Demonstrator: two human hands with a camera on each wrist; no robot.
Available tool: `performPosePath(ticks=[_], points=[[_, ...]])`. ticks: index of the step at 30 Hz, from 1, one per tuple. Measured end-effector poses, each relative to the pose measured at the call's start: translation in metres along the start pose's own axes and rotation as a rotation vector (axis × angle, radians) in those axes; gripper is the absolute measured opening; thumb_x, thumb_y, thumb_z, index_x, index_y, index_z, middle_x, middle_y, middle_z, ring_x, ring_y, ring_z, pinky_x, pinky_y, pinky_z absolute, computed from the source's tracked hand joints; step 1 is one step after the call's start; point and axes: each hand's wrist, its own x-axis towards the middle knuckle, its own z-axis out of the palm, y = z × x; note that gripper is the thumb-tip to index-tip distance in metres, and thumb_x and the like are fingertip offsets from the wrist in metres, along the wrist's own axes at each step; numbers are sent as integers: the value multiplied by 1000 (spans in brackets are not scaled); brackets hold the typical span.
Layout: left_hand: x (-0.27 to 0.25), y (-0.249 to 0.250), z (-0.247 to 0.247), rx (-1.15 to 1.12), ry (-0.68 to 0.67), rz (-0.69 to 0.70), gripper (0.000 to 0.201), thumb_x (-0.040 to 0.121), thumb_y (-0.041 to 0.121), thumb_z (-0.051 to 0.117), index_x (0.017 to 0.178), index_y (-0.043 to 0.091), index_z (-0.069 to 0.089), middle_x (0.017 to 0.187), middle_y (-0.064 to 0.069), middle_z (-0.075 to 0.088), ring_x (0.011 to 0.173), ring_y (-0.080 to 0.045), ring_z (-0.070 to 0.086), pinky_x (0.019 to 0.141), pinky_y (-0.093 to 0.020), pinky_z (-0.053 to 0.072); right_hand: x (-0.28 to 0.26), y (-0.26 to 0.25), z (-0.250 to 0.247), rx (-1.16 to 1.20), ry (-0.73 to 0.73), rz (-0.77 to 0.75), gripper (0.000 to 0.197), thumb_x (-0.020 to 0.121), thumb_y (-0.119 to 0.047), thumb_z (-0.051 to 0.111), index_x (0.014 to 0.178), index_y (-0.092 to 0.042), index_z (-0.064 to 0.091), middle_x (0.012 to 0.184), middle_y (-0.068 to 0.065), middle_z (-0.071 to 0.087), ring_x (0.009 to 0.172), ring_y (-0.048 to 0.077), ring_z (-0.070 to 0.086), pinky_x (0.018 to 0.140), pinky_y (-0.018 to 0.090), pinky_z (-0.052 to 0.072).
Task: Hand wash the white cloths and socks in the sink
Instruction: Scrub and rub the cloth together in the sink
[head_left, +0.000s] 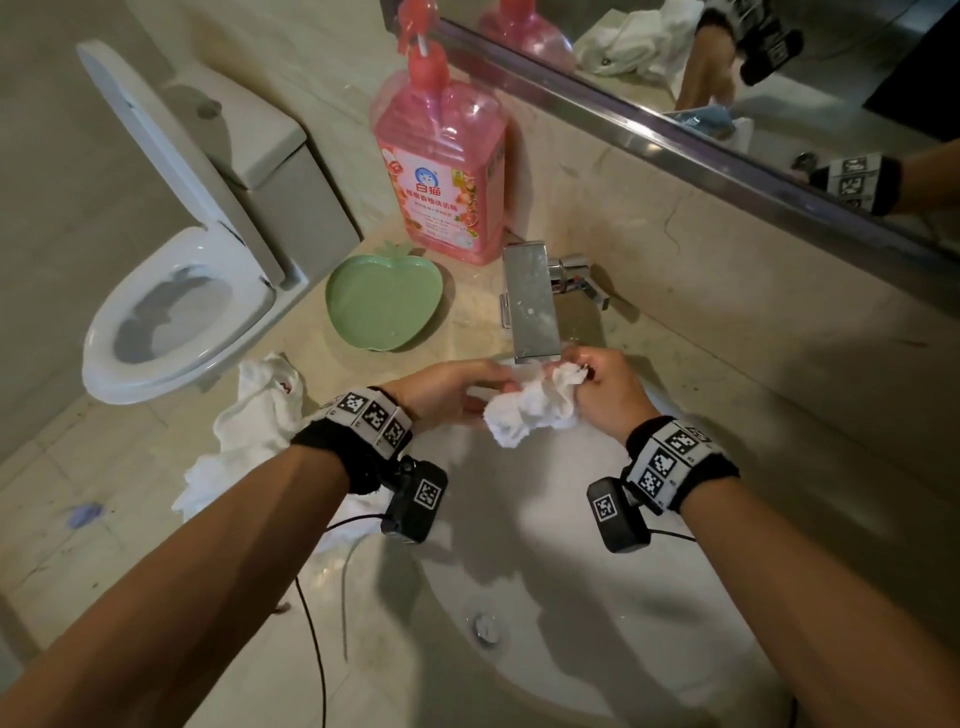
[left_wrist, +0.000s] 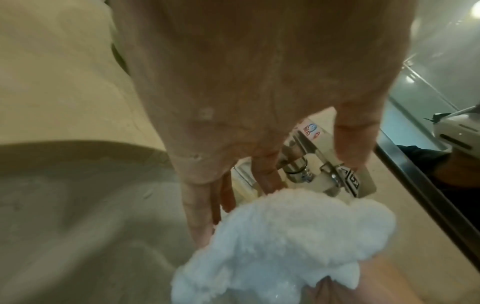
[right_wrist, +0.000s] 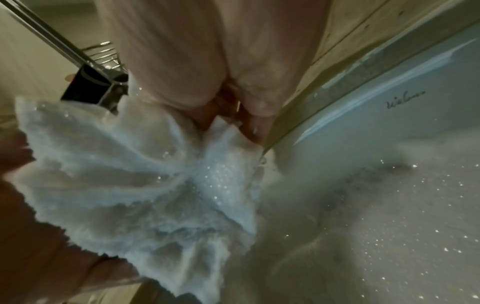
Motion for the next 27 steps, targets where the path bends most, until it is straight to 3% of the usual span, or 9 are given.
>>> performPosePath(ticks=[3, 6, 10, 15, 17, 20, 22, 24, 27], points=[[14, 1, 11, 175, 45, 40, 14, 87, 21, 73, 87, 14, 61, 81, 1, 70, 74, -15, 65, 68, -26, 51, -3, -4, -4, 46, 31, -37, 51, 81, 18, 60, 70, -32, 66, 72, -18, 65, 72, -2, 61, 63, 8, 45], [24, 3, 23, 381, 93, 34, 39, 71, 19, 86, 103, 23, 64, 94, 7, 74, 87, -12, 71, 67, -25, 57, -6, -4, -5, 55, 20, -60, 51, 80, 20, 57, 75, -30, 70, 82, -10, 68, 80, 9, 63, 65, 10, 48], [41, 10, 30, 702, 80, 61, 25, 77, 5, 74, 95, 21, 65, 84, 19, 70, 73, 6, 64, 59, -1, 42, -13, -7, -5, -5, -64, -67, 44, 82, 14, 57, 96, -24, 75, 108, 9, 66, 100, 19, 63, 89, 28, 53], [42, 12, 18, 1076, 368, 169, 65, 79, 17, 70, 139, 9, 46, 119, -19, 64, 105, -39, 62, 79, -33, 48, -14, -6, -21, 137, -195, 51, 5, 86, -14, 69, 86, -9, 68, 102, 11, 72, 101, 24, 68, 91, 38, 54], [38, 12, 13, 1094, 406, 247, 66, 74, 18, 74, 134, 11, 49, 116, -18, 65, 102, -37, 62, 79, -36, 50, -10, -2, -25, 275, -123, 123, 21, 87, -17, 74, 88, -8, 55, 101, 21, 70, 98, 29, 71, 87, 44, 58], [31, 15, 9, 1172, 435, 329, 63, 72, 17, 76, 129, 14, 50, 111, -13, 63, 98, -32, 62, 81, -42, 53, 2, 2, -12, 159, -215, 140, 53, 76, -27, 85, 114, -16, 50, 95, 2, 72, 93, 15, 71, 80, 27, 54], [23, 15, 8, 1215, 419, 381, 62, 72, 13, 73, 128, 13, 49, 109, -12, 61, 95, -29, 59, 81, -42, 52, 9, 1, 3, 45, -281, 81, 74, 66, -34, 90, 127, -24, 49, 106, -7, 65, 102, 12, 63, 88, 29, 52], [15, 13, 6, 1210, 427, 409, 59, 70, 8, 70, 125, 11, 50, 110, -11, 61, 97, -28, 57, 82, -40, 50, 15, -1, 15, 29, -319, 22, 78, 61, -40, 90, 129, -29, 53, 120, -9, 63, 114, 8, 59, 94, 27, 50], [4, 7, 1, 1030, 483, 406, 54, 64, 1, 68, 114, 11, 51, 108, -7, 59, 96, -27, 55, 76, -34, 47, 17, -2, 27, -103, -399, 19, 65, 58, -47, 89, 114, -33, 60, 108, -17, 67, 101, -6, 62, 79, 14, 49]])
